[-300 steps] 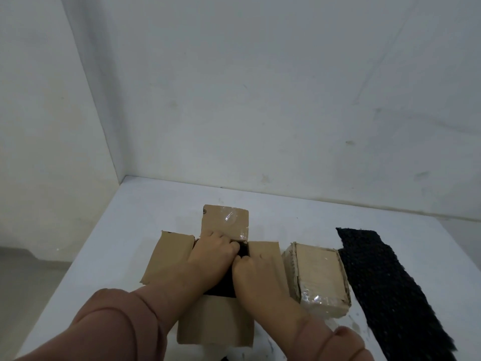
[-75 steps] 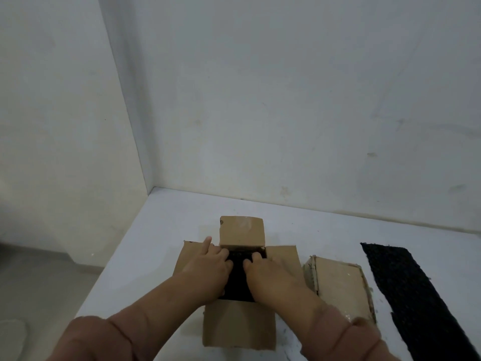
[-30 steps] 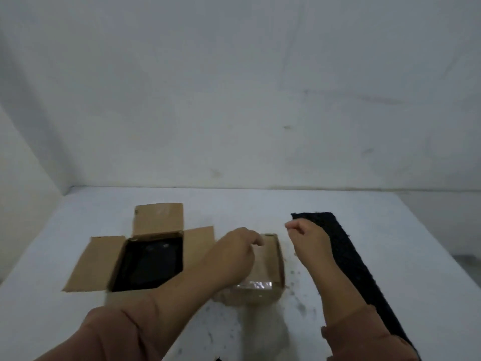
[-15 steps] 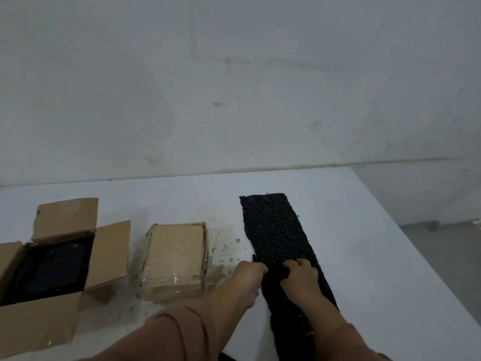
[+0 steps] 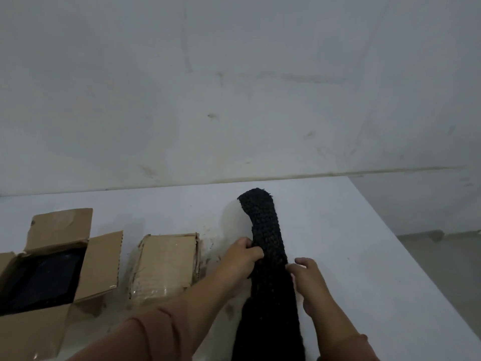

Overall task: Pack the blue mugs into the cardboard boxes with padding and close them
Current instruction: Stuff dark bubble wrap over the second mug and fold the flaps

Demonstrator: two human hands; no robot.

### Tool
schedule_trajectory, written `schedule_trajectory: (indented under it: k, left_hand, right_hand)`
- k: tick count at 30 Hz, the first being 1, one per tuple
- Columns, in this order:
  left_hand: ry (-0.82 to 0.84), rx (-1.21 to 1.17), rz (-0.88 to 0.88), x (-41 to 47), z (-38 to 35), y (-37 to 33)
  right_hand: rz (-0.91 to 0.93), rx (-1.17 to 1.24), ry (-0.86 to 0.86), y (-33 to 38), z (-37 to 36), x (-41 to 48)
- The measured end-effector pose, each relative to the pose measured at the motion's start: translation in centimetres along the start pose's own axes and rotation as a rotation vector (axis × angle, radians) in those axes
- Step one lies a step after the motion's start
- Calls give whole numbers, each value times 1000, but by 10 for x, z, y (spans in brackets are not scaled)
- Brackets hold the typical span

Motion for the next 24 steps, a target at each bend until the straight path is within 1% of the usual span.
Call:
schedule_trajectory:
  k: [2,3,4,6,7,9,10,12,14,15,16,18,19,20,21,23,24]
  left_hand:
    - [-44,-69,-34,-7,23,-13]
    - [-77,-87,-59,-12,37,-18]
    - [-113,-100,-93,-16,51,-24]
    - [-227,-84,-175,-24,84,-30]
    - [-300,-66,-210,-28,101,-32]
    - [-412,-46,-255,-39,136,-32]
    - [-428,-39,-281,-46,152,-32]
    - [-390,3,-359,-62,180,-34]
    - [-379,161,-411,-77,207,-33]
    - [-416,262,-419,-85,220,-33]
    - [-481,358,-429,-94,234,-32]
    - [-608,463,-471,-111,259,-32]
    - [-641,446,-484,-118,273,-30]
    - [-640,351,-503,-124,286,-28]
    - [-592,178,-524,-130,300,-25]
    - [-358,-199,-554,-137,325,-17]
    - [-254,-286,-549,-140,336,-11]
  right_hand:
    - [-141,242,148,7,-11,-2]
    - [-164,345,220,14,-19,-5]
    - [-142,436,276,23,-28,-10]
    - [2,493,346,47,-48,-23]
    - [97,466,378,60,-58,-33]
    - [285,331,413,85,-80,-52]
    - [388,224,408,96,-91,-62]
    - [602,-71,380,116,-116,-86]
    - [805,-365,337,129,-143,-106]
    - [903,-478,303,135,-156,-115]
    - [980,-529,273,139,-169,-126]
    - [1055,-480,260,145,-194,-145]
    - [1077,-422,273,147,-206,-154]
    - [1081,-352,305,149,-217,-163]
    - [1060,-276,359,150,-228,-172]
    - [953,-91,533,152,-251,-186]
    - [882,6,631,153,-262,-191]
Point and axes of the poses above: each hand's wrist, its own x-axis towards the middle knuckle, its own z-axis out of the back of the hand, y = z × x, the point moved 2 cm from there along x, towards the middle knuckle, and after that the axes turned 15 degrees about x, right-handed, at the moved point
